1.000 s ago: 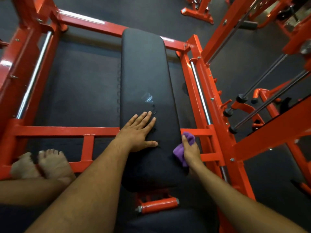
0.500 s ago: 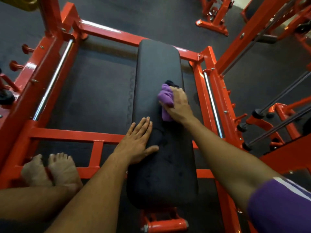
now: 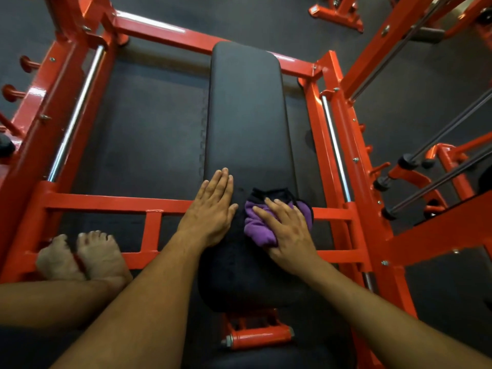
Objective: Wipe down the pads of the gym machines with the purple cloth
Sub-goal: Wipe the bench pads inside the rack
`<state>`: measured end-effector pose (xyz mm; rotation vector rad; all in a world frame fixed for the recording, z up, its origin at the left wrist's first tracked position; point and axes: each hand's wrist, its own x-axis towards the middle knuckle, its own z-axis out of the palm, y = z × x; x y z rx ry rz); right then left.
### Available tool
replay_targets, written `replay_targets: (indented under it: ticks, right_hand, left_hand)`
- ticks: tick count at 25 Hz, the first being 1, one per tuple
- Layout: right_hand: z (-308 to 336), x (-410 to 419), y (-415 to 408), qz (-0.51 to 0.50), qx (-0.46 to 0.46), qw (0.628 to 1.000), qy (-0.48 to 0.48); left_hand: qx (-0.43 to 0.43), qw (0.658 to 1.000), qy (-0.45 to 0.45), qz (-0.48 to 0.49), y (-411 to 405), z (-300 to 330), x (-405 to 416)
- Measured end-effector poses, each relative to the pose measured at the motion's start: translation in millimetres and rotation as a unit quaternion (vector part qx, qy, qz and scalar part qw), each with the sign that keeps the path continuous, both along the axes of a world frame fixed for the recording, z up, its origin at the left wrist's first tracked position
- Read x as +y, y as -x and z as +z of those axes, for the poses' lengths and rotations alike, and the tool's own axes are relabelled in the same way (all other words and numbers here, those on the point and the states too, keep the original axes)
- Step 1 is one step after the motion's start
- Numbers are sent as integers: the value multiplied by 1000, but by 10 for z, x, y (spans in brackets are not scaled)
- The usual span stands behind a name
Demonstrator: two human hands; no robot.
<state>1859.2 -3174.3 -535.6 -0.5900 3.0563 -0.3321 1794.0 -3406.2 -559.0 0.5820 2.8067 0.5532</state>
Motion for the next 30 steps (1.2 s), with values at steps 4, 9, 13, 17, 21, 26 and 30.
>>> replay_targets:
  ticks: [4, 9, 13, 17, 21, 26, 30]
  right_hand:
    - [-61, 48, 809, -66, 49, 997, -1]
    - [47, -96, 1784, -172, -7, 984, -49]
    - [97, 47, 1110, -115, -11, 993, -28]
    - [194, 214, 31, -53, -84, 995, 19]
    - [421, 475, -392, -30, -95, 990, 97]
    - [262, 434, -532, -17, -35, 998, 50]
    - [172, -15, -85, -132, -34, 991, 7]
  left_hand:
    - [10, 1000, 8, 4, -43, 29, 29]
    - [-5, 1000, 24, -2, -14, 88, 18]
    - [-25, 999, 34, -18, 25, 126, 3]
    - [-50, 998, 44, -19, 41, 159, -2]
    - [-9, 997, 74, -25, -48, 260, 40]
    - [1, 993, 78, -85, -282, 281, 104]
    - [-1, 994, 87, -65, -362, 234, 61]
